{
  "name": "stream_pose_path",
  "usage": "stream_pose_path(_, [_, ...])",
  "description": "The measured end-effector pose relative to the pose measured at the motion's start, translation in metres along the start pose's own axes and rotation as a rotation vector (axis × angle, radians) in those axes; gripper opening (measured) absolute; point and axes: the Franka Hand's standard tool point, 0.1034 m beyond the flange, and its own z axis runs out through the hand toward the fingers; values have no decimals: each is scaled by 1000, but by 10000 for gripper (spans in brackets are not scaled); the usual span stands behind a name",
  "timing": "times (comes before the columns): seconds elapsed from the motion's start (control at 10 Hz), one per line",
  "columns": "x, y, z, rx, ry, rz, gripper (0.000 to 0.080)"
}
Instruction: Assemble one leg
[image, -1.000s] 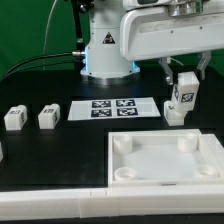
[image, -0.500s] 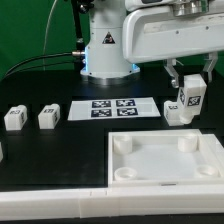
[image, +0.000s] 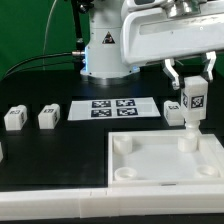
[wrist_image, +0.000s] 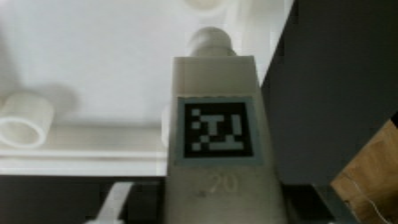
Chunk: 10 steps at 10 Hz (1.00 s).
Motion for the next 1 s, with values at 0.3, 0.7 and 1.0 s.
stream_pose_path(0.3, [5, 2, 2, -3, -9, -25, 294])
stream_pose_path(0.7, [40, 8, 14, -1, -16, -53, 294])
stream_pose_path(1.0, [49, 10, 18, -1, -20, -69, 294])
